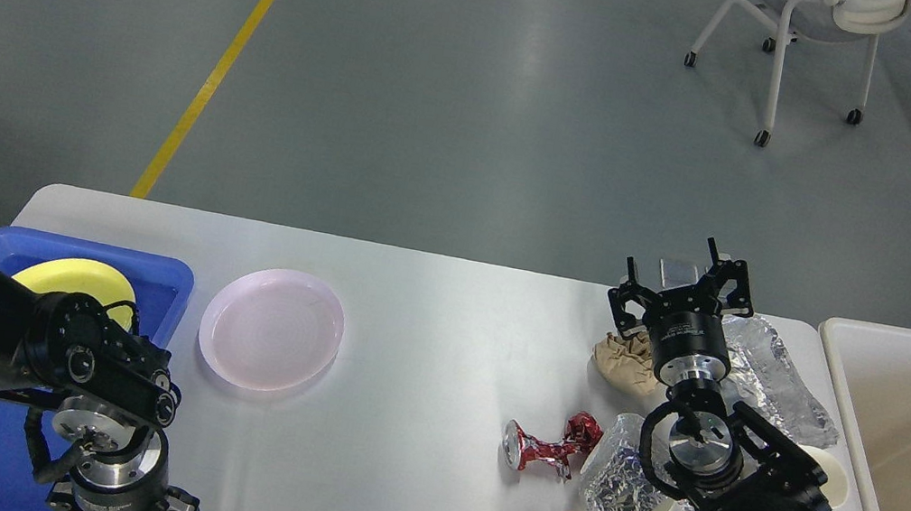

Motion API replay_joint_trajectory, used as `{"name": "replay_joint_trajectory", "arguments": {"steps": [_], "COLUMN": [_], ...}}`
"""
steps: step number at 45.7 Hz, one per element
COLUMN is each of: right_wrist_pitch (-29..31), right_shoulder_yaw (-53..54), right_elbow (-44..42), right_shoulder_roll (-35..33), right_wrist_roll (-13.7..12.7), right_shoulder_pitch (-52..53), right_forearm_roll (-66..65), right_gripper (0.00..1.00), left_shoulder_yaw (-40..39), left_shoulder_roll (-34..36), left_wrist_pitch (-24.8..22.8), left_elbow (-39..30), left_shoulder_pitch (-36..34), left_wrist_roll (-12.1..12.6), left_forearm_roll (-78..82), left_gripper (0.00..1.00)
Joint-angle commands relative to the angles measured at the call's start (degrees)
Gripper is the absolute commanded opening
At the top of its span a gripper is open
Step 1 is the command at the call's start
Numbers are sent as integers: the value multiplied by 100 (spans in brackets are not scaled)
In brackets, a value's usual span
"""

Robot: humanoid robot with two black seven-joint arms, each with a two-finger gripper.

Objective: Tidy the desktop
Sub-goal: 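Move the left gripper down to the dark mug and grasp it, then lift the dark mug and place it beside the pink mug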

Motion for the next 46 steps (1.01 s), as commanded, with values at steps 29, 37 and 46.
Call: {"name": "replay_joint_trajectory", "arguments": {"steps": [29,37,46], "right_wrist_pitch": [0,0,0], "right_shoulder_yaw": [0,0,0], "right_elbow": [0,0,0], "right_shoulder_roll": [0,0,0], "right_wrist_roll": [0,0,-9], "right_shoulder_pitch": [0,0,0], "right_forearm_roll": [0,0,0], "right_gripper": [100,100,100], "left_shoulder_yaw": [-74,-205,-381], "left_shoulder_roll": [256,590,1222], "left_wrist_pitch": [-214,-775,-2173], "left_elbow": [-249,-425,-425], "left_shoulder_pitch": [-463,-1069,-2290], "left_wrist_roll": [-10,-10,-10], "left_forearm_roll": [-16,-16,-25], "left_gripper": [0,0,0]}}
